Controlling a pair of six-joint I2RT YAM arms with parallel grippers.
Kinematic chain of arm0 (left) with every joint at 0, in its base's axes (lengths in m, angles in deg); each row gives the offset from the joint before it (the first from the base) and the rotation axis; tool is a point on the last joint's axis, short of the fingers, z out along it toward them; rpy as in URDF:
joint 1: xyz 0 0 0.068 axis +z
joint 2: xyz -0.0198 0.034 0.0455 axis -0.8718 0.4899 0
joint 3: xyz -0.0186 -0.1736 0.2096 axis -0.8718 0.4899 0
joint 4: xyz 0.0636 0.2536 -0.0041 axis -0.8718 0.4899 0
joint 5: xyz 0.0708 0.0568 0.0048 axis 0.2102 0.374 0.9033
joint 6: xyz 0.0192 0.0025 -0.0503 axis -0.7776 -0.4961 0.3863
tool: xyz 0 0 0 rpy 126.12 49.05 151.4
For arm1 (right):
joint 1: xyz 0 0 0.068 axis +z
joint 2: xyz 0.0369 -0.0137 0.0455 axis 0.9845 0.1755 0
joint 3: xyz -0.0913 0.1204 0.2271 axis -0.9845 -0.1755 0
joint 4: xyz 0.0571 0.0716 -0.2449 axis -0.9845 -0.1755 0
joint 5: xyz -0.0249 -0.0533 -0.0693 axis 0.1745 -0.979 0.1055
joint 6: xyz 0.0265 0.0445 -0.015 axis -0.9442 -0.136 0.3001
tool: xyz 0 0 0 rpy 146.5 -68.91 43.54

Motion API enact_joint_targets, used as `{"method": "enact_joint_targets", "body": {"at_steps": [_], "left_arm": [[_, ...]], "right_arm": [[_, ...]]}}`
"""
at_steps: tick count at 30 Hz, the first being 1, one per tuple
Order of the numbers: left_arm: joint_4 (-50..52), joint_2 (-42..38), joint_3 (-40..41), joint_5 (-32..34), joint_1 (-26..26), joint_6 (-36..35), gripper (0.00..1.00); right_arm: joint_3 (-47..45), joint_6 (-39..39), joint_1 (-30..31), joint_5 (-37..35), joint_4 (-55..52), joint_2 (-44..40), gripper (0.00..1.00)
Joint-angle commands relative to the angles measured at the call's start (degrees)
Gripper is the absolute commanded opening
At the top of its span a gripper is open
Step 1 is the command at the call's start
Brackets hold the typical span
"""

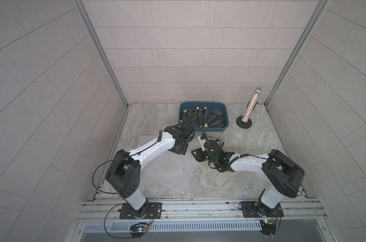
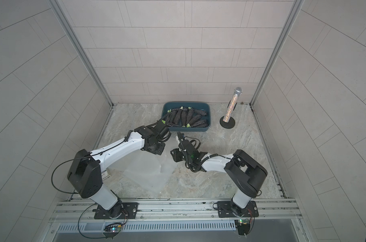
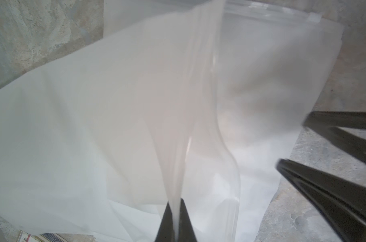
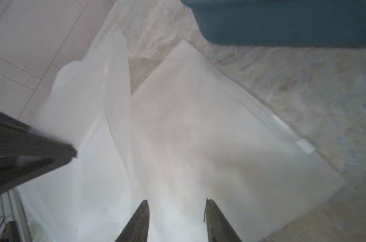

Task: Place the eggplant in a zip-top bag and seal the zipper
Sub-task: Open the zipper food storage bag, then move the basket to the center of the board.

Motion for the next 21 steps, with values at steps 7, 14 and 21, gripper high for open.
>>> {"method": "enact_joint_targets", "body": {"at_steps": [7,14,21], "left_arm": [[-1.84,-1.25,1.09,-4.15,2.7,-0.78,0.0],[-2.28,-2.74,1.82,-7.05,5.18,-0.76,0.0],[-3.91,-5.25,3.82,-10.35,7.89,0.44,0.0]], "right_arm": [[10.81,12.58,-8.98,-1.61,-18.55,-6.35,0.53],[28.4,22.83,-14.32,9.34,-25.58,4.75,0.6],[42.65,27.95,-14.99,14.7,-31.0,16.63,0.63]]}}
